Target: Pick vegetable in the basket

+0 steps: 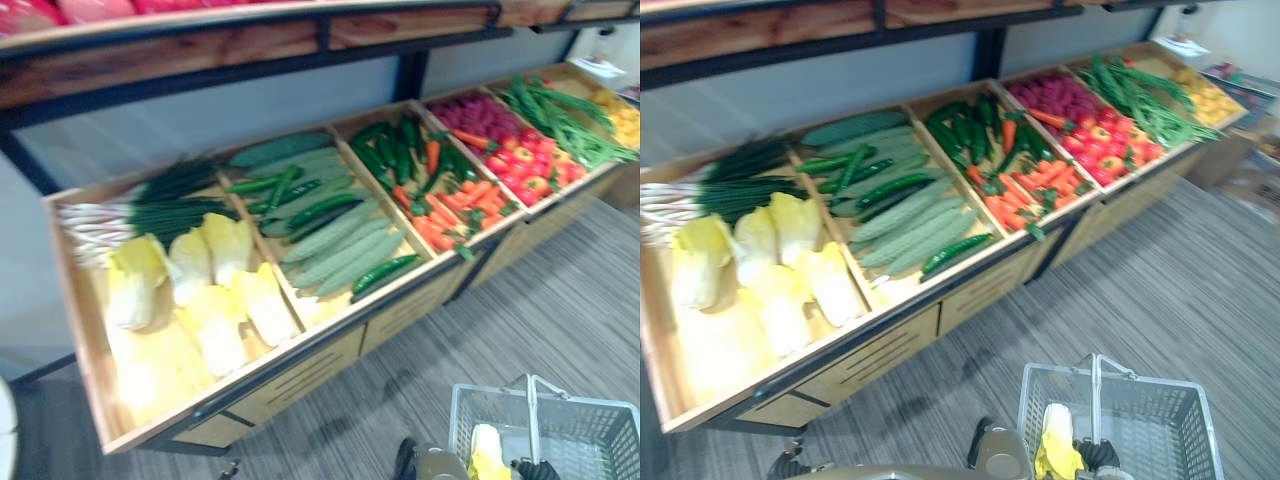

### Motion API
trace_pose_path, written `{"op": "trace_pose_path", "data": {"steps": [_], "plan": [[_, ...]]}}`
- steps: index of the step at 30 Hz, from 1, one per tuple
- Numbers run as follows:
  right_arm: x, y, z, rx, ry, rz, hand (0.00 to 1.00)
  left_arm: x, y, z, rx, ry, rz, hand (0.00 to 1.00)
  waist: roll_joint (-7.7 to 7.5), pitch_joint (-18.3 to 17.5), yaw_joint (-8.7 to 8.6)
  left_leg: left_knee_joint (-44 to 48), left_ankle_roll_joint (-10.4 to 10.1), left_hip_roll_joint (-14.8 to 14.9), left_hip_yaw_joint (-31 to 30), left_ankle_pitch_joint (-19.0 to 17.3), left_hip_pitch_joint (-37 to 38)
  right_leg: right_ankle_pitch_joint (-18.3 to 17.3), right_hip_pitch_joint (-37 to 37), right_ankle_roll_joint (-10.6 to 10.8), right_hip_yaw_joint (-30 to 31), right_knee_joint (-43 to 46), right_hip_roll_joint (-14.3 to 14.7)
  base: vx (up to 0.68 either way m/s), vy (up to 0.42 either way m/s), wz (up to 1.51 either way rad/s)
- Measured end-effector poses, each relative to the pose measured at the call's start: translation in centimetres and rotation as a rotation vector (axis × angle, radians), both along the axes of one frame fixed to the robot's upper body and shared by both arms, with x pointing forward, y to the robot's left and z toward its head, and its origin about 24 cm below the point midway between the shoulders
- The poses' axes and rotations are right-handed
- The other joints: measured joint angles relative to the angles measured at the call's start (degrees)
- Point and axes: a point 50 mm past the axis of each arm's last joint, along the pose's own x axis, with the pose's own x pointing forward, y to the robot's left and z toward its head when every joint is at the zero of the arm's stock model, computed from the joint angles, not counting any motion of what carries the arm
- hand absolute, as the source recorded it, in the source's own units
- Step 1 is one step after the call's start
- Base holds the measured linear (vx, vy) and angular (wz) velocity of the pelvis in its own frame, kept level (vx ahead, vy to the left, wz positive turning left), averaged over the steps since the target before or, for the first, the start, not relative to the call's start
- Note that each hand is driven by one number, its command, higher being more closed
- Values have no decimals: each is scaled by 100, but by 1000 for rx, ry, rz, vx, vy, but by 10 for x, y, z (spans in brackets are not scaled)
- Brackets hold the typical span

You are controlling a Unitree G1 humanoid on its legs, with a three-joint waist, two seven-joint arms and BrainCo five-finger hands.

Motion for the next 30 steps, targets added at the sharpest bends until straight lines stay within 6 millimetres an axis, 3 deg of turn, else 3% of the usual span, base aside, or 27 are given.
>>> {"op": "trace_pose_path", "data": {"steps": [1, 2, 3, 4, 5, 8, 10, 12, 15, 18, 20, 22, 26, 28, 30], "plan": [[6, 4, 0, 5, -10, 21, 100, 3, 0, 0, 1, -4, 11, 0, -35, 52, 29, 236, 90, 66, -42, -70, -205, 233, -17, -400, -128, -294, 201, -186, 7, -159], [21, 4, 4, -4, -54, 53, 100, 3, -5, -2, -13, -3, 16, 0, 206, 88, 130, -571, 295, -146, -451, -22, -230, 710, 304, -385, 278, -1512, 708, -326, 61, -187], [28, 2, 6, -19, -68, 59, 100, 5, -10, -3, -26, -15, 23, 0, 269, 156, 129, -956, 300, -201, -170, 397, -107, 177, 327, -340, 133, -940, 655, -314, 65, -168], [27, 2, 6, -26, -55, 77, 100, 11, -9, -2, -16, -34, 27, 0, 161, 146, 43, -898, 321, -304, 61, 419, -112, -411, 380, -22, -18, -129, 272, -184, 27, -123], [23, 3, 3, -18, -41, 79, 100, 15, -7, 0, -4, -48, 32, 0, 170, 147, 34, -818, 380, -305, 293, 370, -112, -672, 657, 190, -141, 277, -10, -59, -45, -113], [28, 11, 1, -2, -46, 110, 100, 16, -5, 0, -2, -55, 48, 0, 48, 73, 88, -617, 382, -188, 1000, 370, -205, -624, 1191, 391, -316, -117, -296, -49, -133, -151], [42, 21, 4, 9, -101, 146, 100, 17, -5, 0, -13, -61, 63, 0, -1, 71, 101, -297, 382, 104, 1666, 370, -228, -657, 1405, 575, -432, -1215, -116, -58, -247, -168], [48, 23, 6, 1, -121, 177, 100, 20, -10, 0, -25, -70, 60, 0, 32, 52, 54, -116, 320, 271, 1946, 410, -214, -667, 1528, 590, -530, -1903, 156, -93, -317, -138], [34, 18, 3, -12, -87, 173, 100, 34, -22, 0, -51, -94, 23, 0, 167, 56, -8, -181, 83, 338, 2019, 649, -196, -625, 1692, 610, -369, -2677, 515, -134, -257, -67], [17, 17, 1, -10, -63, 150, 100, 37, -27, 0, -65, -101, -2, 0, 196, 16, -151, -472, 5, 291, 1870, 973, -73, -625, 1851, 598, -384, -2904, 688, -166, -161, 1], [13, 17, 0, -10, -55, 142, 100, 38, -31, -1, -73, -98, -23, 0, 252, -26, -151, -469, -6, 331, 1756, 1092, -116, -599, 1827, 557, -332, -3013, 764, -131, -111, -14], [16, 16, 1, -12, -56, 141, 100, 36, -34, -2, -80, -91, -26, 0, 254, -27, -101, -395, -63, 321, 1108, 1220, -144, -573, 1822, 516, -117, -3074, 783, -81, -81, -45], [36, 24, 4, -18, -98, 173, 100, 6, -42, -9, -89, -30, 31, 0, 273, -38, 99, -957, -171, -244, -1810, 1282, -193, -460, 1294, 469, 1082, -2954, 834, -42, -18, -135], [31, 26, 2, -8, -83, 168, 100, 5, -41, -9, -75, -30, 40, 0, 299, -88, 95, -940, -221, -311, -2252, 1264, -185, -249, 1176, 487, 1432, -3105, 873, 80, 30, -97], [28, 27, 1, 0, -78, 162, 100, 6, -39, -8, -63, -33, 47, 0, 283, -99, 78, -972, -241, -382, -2186, 1249, -111, -44, 1204, 475, 1644, -3300, 867, 61, 63, -70]]}}
